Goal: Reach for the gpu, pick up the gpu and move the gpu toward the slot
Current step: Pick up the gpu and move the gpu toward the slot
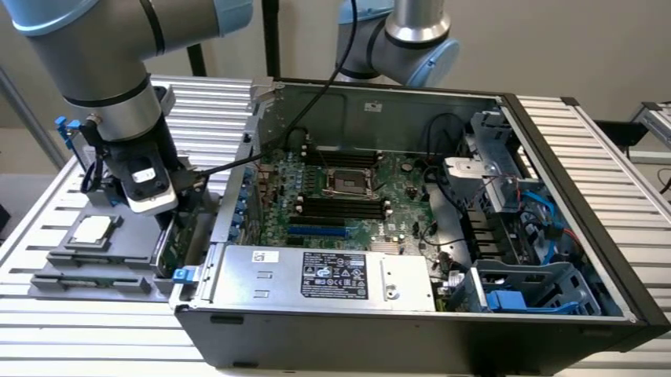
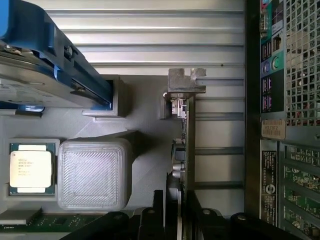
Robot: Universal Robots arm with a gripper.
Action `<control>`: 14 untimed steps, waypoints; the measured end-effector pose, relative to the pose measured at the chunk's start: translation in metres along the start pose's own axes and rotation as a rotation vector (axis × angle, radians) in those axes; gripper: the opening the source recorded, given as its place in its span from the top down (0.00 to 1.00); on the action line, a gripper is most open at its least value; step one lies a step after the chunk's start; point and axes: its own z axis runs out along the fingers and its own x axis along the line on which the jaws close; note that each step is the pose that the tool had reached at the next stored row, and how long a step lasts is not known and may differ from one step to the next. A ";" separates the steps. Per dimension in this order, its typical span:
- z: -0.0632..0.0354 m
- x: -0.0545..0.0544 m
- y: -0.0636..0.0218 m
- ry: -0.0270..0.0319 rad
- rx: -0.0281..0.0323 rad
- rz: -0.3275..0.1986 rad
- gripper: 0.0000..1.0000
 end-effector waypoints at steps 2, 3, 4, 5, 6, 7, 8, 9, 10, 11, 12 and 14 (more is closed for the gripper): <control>0.0000 0.000 0.0000 0.0002 -0.0001 0.000 0.73; 0.0000 0.000 0.0000 0.0002 -0.0001 0.000 0.73; 0.0000 0.000 0.0000 0.0001 -0.0001 0.000 0.73; 0.0000 0.000 0.0000 0.0001 -0.0001 0.000 0.73; 0.0000 0.000 0.0000 0.0001 -0.0001 0.000 0.73; 0.0001 0.000 0.0000 0.0001 -0.0001 0.000 0.73; 0.0001 0.000 0.0000 0.0001 -0.0002 0.000 0.73; 0.0000 0.000 0.0000 0.0000 -0.0006 0.000 0.73; -0.0001 0.000 0.0000 0.0001 -0.0021 0.000 0.73; -0.0003 0.000 -0.0001 0.0000 -0.0040 0.000 0.73; -0.0006 0.000 -0.0002 0.0003 -0.0056 0.000 0.73; -0.0023 0.000 -0.0004 0.0022 -0.0087 0.000 0.73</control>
